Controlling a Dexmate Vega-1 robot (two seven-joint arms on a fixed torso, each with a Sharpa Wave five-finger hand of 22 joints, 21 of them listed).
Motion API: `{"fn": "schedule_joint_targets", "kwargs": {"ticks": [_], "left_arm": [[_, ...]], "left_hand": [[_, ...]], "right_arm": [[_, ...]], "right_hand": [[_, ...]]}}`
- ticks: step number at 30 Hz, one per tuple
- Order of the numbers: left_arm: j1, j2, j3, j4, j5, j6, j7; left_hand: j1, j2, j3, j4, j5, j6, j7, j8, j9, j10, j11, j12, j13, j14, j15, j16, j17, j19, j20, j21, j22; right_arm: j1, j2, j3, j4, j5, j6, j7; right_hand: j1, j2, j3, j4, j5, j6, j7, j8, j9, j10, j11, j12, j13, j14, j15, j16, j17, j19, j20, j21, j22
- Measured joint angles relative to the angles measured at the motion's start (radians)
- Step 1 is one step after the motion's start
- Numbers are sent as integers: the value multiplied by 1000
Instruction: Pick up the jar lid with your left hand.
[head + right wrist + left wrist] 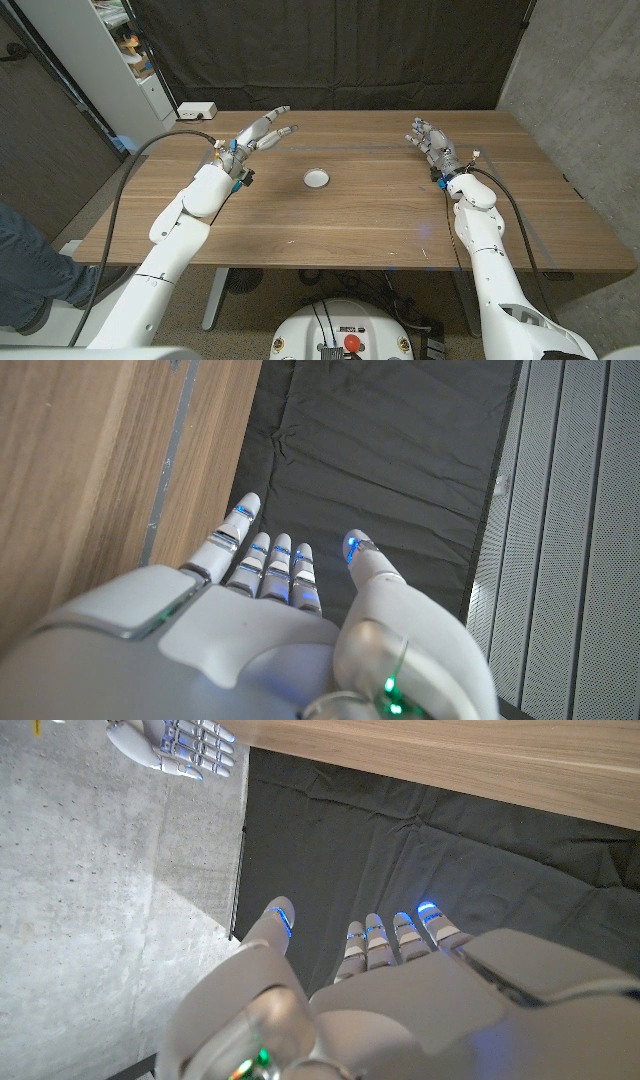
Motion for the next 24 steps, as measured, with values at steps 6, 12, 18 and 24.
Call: {"fn": "schedule_joint_targets", "kwargs": {"ticks": [6, 12, 18, 24], "left_arm": [[3, 9, 7, -18, 34, 14, 1], [5, 17, 12, -30, 61, 23, 2], [6, 32, 21, -50, 92, 34, 5], [6, 41, 26, -58, 117, 41, 7]], "left_hand": [[4, -4, 0, 0, 0, 4, -4, 0, 0, 7, 0, 0, 0, 5, -5, 0, 0, 5, 5, -4, 0], [13, -13, -1, -7, 0, 13, -2, 0, 0, 14, 0, 0, 0, 14, -5, 7, 0, 10, 0, -4, 0], [21, -21, -1, -7, -4, 25, 0, 0, 0, 20, -5, 8, 0, 20, -1, 8, 0, 14, -4, -11, 0], [27, -27, -5, -11, -4, 36, 0, 8, 0, 34, -9, 8, 0, 33, -4, 8, 0, 27, -6, -11, 0]], "right_arm": [[-4, -3, 1, -4, 2, -1, 3], [-4, -4, 1, -6, 4, -3, 5], [-5, -5, 1, -6, 5, -3, 6], [-4, -6, 0, -6, 6, -4, 6]], "right_hand": [[0, 0, 0, 0, 0, 0, 0, 0, 0, 0, 0, 0, -2, 6, 6, 0, -1, 0, 0, 0, 0], [0, 0, 0, 0, 0, 0, 0, 0, 0, 0, 0, 0, -5, 5, 5, 0, -1, 0, 0, 0, 0], [0, 0, 0, 0, 0, 6, -6, 0, 0, 0, 0, 0, -5, 5, 5, 0, -1, 0, 0, 0, 0], [0, 0, 0, 0, 0, 6, -6, 0, 0, 0, 0, 0, -5, 9, 1, 0, -2, 5, 5, 0, 0]]}}
